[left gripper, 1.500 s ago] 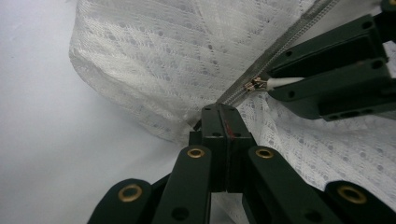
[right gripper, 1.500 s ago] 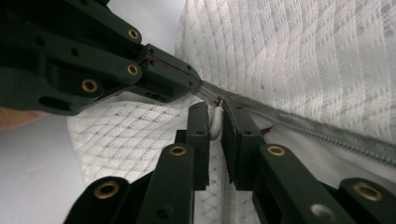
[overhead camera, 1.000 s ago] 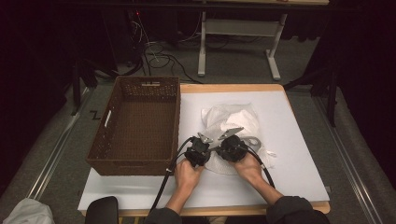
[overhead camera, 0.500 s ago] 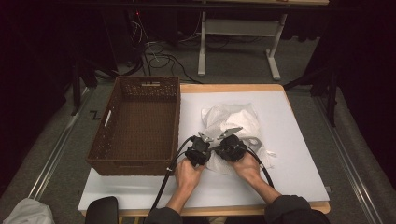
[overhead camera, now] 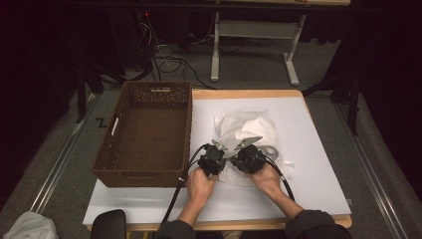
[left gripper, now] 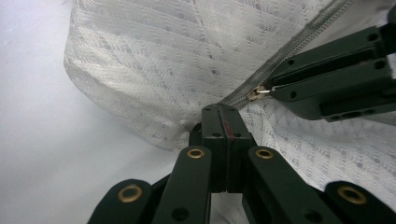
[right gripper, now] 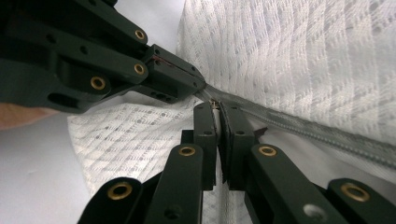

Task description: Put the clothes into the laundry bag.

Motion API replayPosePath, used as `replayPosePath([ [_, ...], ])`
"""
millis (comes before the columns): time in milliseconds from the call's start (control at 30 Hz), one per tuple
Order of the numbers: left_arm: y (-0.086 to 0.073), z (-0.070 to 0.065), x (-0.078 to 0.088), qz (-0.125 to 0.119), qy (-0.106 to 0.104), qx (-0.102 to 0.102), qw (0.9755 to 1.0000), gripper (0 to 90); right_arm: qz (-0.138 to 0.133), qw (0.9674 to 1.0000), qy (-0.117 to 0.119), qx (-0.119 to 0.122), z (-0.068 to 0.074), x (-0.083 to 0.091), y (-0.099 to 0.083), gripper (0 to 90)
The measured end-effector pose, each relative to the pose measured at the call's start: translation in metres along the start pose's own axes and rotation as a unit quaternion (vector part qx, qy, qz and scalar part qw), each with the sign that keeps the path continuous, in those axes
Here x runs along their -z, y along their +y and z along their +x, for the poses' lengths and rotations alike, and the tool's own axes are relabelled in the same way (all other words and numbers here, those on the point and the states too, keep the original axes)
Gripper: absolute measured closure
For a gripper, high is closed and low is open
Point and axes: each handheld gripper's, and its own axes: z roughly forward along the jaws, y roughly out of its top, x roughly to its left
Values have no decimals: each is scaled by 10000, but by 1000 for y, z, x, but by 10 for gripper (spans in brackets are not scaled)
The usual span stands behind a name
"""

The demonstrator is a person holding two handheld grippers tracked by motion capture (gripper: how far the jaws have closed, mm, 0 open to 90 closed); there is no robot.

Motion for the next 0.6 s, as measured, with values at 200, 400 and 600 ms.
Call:
replayPosePath([
  [200, 0, 0, 0, 8, 2, -14, 10000, 898, -13, 10000, 4, -31, -3, 8, -3, 873],
  [400, 0, 0, 0, 2, -8, -9, 10000, 898, -66, 10000, 9, 30, -7, 16, -8, 873],
  [600, -1, 0, 0, -3, -11, -19, 10000, 898, -92, 10000, 25, -4, -8, 24, -11, 873],
])
